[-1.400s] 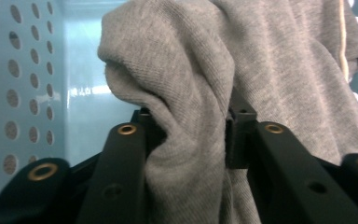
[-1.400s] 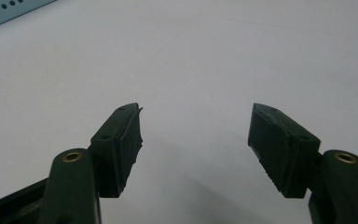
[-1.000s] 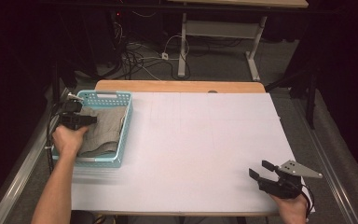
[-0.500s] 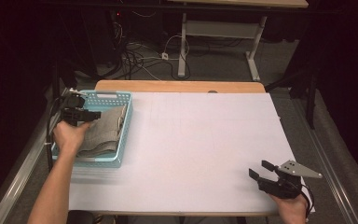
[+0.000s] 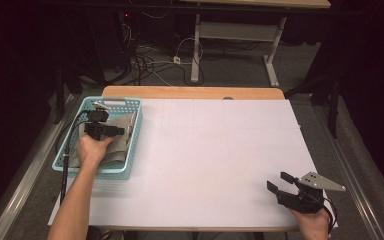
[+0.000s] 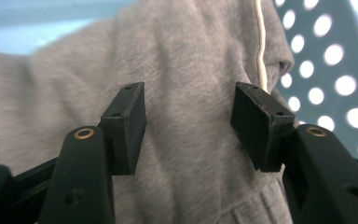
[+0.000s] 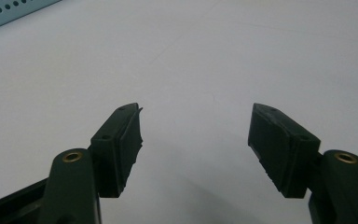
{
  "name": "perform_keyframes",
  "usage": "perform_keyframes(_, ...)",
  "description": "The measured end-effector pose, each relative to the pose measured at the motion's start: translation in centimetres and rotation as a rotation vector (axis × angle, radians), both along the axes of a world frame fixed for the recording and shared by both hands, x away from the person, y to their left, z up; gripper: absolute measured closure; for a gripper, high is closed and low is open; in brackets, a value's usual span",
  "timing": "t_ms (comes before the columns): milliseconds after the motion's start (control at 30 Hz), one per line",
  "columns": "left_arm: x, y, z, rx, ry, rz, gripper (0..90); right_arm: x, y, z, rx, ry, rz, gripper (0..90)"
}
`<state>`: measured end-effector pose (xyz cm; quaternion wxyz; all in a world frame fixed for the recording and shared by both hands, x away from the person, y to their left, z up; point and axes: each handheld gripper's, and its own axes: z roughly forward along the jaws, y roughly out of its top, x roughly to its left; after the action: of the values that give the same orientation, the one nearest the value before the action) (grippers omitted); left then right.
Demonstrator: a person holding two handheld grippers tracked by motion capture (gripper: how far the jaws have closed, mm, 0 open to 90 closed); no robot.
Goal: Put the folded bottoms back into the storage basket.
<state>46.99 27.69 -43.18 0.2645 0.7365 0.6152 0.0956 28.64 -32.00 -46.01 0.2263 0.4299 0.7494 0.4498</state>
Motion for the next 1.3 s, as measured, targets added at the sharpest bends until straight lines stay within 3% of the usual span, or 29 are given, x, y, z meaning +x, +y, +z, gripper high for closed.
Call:
perform_keyframes(167,0.3,-0.3,-0.4,-0.017,0.043,-0.034,44.6,0.1,-0.1,0.0,0.004,0.005,-0.002,35.0)
perform_keyframes(300,0.0,-0.5,0.0,-0.001,0.014,-0.031,44.7,0.0,0.0,0.0,0.001,0.001,-0.001,35.0)
perform_keyframes(500,-0.9,-0.1,1.5,-0.024,-0.065,-0.015,43.9,0.0,0.0,0.0,0.002,0.001,-0.001,35.0)
perform_keyframes(633,-1.6,-0.2,2.4,-0.035,-0.112,-0.032,43.5,0.0,0.0,0.0,0.001,0.000,-0.001,35.0)
perform_keyframes(933,-2.6,-0.6,3.4,-0.043,-0.153,-0.068,41.6,0.0,0.1,0.0,0.002,0.001,-0.001,35.0)
perform_keyframes(1300,-3.6,-0.3,4.3,-0.042,-0.187,-0.077,40.5,0.0,0.1,0.0,0.004,0.004,0.000,35.0)
